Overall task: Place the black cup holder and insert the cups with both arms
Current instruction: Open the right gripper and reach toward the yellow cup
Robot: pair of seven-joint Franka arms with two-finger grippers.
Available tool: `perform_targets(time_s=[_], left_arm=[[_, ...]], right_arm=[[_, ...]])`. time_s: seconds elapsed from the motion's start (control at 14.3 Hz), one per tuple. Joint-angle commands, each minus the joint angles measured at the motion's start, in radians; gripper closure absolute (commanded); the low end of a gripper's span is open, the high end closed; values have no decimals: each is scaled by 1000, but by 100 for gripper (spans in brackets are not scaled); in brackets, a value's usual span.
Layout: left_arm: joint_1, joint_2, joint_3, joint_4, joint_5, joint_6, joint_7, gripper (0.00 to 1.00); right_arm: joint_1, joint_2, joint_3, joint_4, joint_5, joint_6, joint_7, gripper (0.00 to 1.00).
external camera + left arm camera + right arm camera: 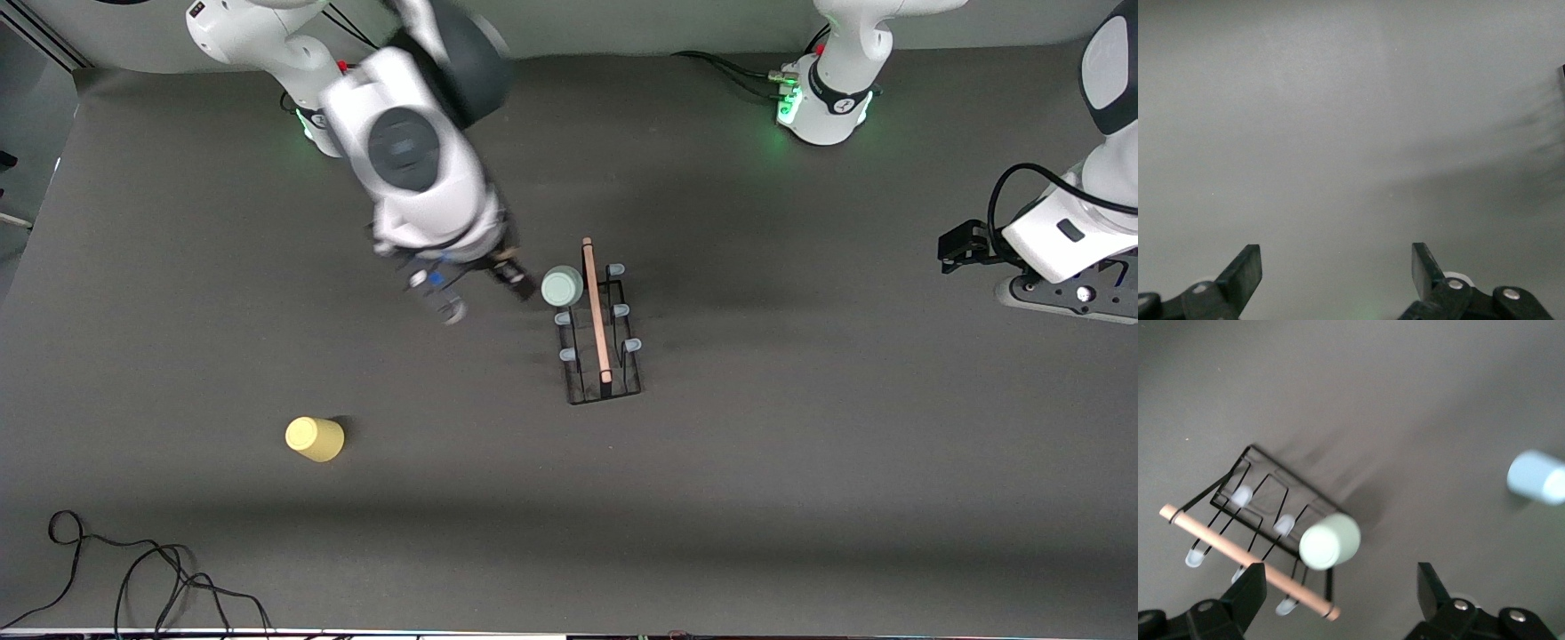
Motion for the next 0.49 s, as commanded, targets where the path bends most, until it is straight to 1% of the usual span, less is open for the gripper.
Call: perform_targets(time_s=[0.0, 0.14, 0.35, 0.42], left_arm=[[-1, -7, 2, -1, -3, -11, -4, 0], [-1, -6, 2, -1, -3, -11, -4, 0], [-1, -6, 2, -1, -3, -11, -4, 0], [-1, -6, 2, -1, -3, -11, -4, 0]], right_arm=[[-137, -6, -34, 6, -17, -48, -476, 0], [-218, 5, -57, 6, -40, -47, -721, 0], [-338, 39, -65, 12, -92, -24, -1011, 0], [-358, 48, -65, 11, -103, 19, -1095, 0]])
